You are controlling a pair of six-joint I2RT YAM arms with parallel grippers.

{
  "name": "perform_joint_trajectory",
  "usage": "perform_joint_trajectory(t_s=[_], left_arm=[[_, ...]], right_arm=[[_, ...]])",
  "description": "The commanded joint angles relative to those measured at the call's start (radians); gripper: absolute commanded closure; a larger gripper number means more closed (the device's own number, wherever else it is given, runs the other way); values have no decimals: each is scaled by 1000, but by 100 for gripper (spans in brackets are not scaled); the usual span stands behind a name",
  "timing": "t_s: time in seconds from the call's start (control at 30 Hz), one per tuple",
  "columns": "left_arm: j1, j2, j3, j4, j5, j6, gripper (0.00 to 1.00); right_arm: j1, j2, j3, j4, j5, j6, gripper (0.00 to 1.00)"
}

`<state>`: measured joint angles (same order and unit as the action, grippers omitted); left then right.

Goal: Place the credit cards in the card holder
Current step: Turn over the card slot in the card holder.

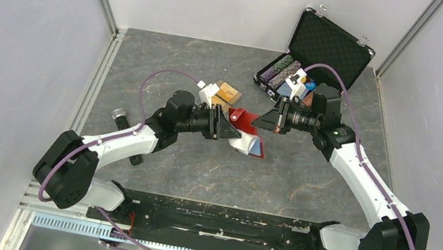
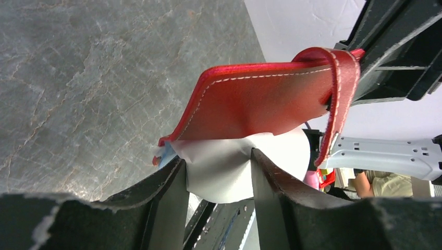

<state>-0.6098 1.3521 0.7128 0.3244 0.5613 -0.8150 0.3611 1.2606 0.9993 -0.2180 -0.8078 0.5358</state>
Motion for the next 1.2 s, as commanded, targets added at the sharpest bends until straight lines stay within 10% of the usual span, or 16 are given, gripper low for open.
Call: perform_joint_trajectory(t_s=[0.0,1.17], left_arm=[[-4,-47,-20,170,36,-69,49],[31,-170,-96,328,-85,-325,36]], right_arm=[[-7,-11,-14,49,-17,11,100],[-11,24,-48,-61,-17,-23,100]])
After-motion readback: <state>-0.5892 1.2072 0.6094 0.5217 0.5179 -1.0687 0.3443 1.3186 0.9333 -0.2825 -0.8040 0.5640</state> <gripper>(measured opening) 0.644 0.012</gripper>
